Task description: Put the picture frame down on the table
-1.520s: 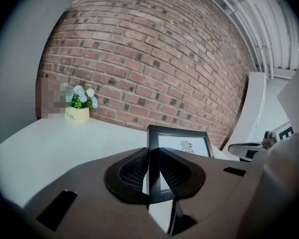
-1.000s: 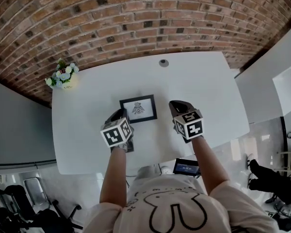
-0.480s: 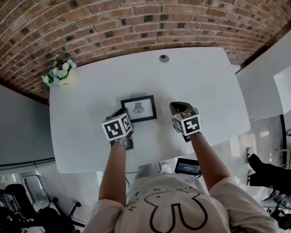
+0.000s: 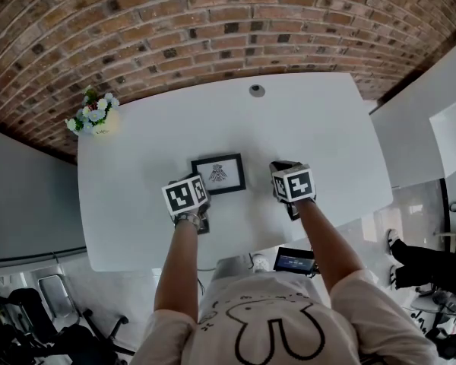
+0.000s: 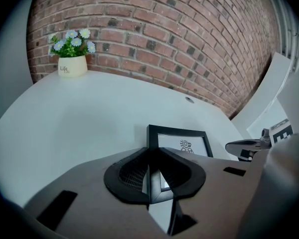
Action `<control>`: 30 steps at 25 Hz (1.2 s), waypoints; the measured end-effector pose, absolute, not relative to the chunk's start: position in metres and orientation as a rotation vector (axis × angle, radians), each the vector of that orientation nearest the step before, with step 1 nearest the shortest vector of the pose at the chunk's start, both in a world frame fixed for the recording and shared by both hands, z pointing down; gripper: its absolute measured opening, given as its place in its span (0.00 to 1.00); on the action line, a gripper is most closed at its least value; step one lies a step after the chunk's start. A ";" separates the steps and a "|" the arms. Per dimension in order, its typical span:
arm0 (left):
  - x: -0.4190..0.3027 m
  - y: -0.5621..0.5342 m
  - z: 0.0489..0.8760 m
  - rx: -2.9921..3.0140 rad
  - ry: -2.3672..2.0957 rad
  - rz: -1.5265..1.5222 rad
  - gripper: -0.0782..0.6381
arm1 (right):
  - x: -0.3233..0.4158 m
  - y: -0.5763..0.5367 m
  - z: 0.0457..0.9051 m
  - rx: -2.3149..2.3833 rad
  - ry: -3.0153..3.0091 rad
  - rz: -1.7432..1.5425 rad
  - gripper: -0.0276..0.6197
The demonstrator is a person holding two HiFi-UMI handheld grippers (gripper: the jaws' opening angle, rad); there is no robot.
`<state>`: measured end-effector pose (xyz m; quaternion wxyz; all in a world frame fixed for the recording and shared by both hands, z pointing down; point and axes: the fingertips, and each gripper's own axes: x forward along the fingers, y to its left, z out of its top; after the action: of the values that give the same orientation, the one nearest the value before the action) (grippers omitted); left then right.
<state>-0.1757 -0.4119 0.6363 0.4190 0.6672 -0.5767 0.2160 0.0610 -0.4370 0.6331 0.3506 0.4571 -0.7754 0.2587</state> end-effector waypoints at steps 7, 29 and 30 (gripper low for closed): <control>-0.179 -0.411 0.647 1.622 -1.435 0.552 0.21 | 0.060 -0.434 0.642 1.146 -1.952 0.679 0.07; -0.187 -0.415 0.645 1.604 -1.462 0.567 0.32 | 0.055 -0.438 0.636 1.110 -1.964 0.670 0.07; -0.188 -0.415 0.644 1.604 -1.467 0.563 0.32 | 0.054 -0.439 0.634 1.109 -1.969 0.666 0.07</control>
<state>-0.1879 -0.4147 0.6442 0.4331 0.6438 -0.5889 0.2261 0.0539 -0.4385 0.6343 0.3829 0.4347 -0.7721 0.2611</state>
